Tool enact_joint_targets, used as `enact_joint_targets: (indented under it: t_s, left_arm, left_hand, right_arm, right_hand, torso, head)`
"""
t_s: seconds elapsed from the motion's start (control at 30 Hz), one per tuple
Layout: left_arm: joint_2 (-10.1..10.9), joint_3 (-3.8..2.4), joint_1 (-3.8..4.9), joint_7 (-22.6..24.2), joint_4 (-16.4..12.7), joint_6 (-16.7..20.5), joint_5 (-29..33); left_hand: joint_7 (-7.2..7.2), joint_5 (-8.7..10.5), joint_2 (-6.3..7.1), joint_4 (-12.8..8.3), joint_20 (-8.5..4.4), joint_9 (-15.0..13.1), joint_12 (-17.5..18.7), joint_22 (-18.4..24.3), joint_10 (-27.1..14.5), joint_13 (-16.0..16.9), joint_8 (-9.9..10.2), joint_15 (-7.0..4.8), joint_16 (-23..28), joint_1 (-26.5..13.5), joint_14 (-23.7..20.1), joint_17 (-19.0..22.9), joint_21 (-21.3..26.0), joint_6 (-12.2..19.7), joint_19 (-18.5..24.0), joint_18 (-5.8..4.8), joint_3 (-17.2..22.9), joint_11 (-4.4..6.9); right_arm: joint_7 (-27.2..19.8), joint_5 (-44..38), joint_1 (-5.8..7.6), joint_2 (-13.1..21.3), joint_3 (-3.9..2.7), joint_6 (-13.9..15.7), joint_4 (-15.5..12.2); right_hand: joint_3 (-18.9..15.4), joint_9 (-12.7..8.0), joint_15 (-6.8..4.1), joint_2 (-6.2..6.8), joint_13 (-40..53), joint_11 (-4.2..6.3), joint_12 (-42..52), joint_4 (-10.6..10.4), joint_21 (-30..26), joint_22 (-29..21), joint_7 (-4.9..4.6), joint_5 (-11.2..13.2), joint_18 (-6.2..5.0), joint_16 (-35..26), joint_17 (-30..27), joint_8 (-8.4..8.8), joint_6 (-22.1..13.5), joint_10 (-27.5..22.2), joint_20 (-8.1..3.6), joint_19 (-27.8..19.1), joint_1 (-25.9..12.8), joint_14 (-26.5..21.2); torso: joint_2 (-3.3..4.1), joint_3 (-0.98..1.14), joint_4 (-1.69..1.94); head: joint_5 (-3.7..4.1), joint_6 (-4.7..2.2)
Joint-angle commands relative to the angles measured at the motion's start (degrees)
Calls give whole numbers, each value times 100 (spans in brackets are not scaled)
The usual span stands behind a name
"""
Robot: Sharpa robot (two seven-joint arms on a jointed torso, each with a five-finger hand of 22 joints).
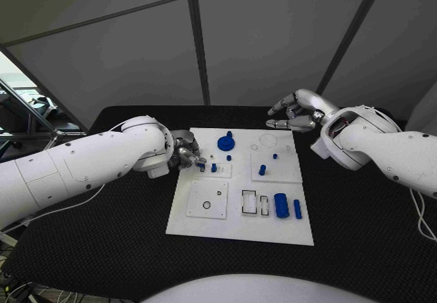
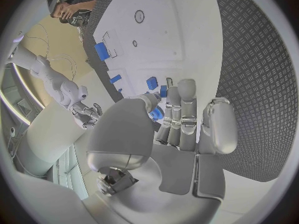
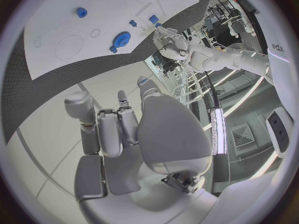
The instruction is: Assemble the parts on the task board
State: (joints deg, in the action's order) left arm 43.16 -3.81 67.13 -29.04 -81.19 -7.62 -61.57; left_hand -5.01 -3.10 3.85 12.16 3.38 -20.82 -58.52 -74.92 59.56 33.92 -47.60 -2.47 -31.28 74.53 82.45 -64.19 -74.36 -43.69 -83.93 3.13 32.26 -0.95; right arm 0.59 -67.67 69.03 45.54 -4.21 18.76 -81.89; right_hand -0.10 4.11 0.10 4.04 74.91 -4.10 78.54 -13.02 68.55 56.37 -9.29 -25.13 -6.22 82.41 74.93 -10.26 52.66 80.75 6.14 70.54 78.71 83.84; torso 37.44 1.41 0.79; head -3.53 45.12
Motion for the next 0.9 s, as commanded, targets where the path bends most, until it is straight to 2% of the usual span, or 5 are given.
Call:
enact_joint_targets:
  t_s: [0.03, 0.23, 0.37, 0.57, 0.9]
  left_arm:
    - [21, -28, 40, -26, -24, -170, 6]
    - [-14, -55, 167, 28, 70, -516, 7]
    - [-117, -61, 262, 146, 241, -1058, 32]
    - [-320, -55, 324, 211, 565, -1659, 50]
    - [-637, 143, 433, 63, 1001, -1694, 92]
  left_hand:
    - [16, 6, 42, -588, -19, -7, -40, -495, 76, 9, -40, -29, -19, -53, 32, -9, -30, 41, -51, 39, 623, 29]
    - [17, 8, 70, -636, -22, -16, -55, -517, 102, 34, -60, -32, -14, -70, 33, -7, -57, 40, -61, 32, 690, 32]
    - [18, 8, 76, -649, -22, -18, -62, -526, 113, 45, -65, -32, -4, -74, 31, -3, -70, 38, -66, 29, 706, 33]
    - [18, 9, 95, -687, -22, -28, -89, -545, 152, 87, -77, -32, 54, -77, 14, 21, -95, 37, -74, 23, 739, 34]
    - [18, 9, 96, -699, -23, -32, -103, -563, 168, 109, -81, -31, 46, -78, 12, 17, -120, 37, -83, 18, 752, 34]
  right_arm:
    - [-40, -14, 11, 3, -3, -28, 1]
    - [-39, -14, 11, 6, -3, -28, -1]
    - [-39, -14, 11, -4, -3, -32, 3]
    - [-37, -14, 11, -11, -3, -31, 1]
    - [-25, -14, 11, -18, -3, -10, -8]
  right_hand:
    - [19, -9, -43, -36, 264, 13, -18, 3, -20, -1, 36, -26, -52, -25, 311, -29, -19, -37, -19, -23, 17, 352]
    - [19, -9, -43, -36, 264, 13, -18, 3, -20, -1, 36, -26, -52, -25, 311, -29, -19, -37, -19, -23, 17, 352]
    - [19, -9, -43, -36, 264, 13, -18, 3, -20, -1, 36, -26, -52, -25, 311, -29, -19, -37, -19, -23, 17, 352]
    - [18, -9, -43, -36, 263, 12, -18, 1, -21, -1, 35, -48, -52, -26, 311, -31, -20, -38, -19, -21, 20, 352]
    - [16, -9, -43, -35, 272, 12, -10, -1, -14, 11, 34, -51, -50, -18, 323, -31, -20, -32, -20, -14, 19, 355]
  torso:
    - [7, 3, -13]
    - [9, 1, 8]
    - [7, 0, 10]
    - [14, 6, -9]
    - [5, 4, 2]
  head:
    - [9, 0]
    - [10, 10]
    - [-2, 23]
    - [-21, 27]
    - [-29, 40]
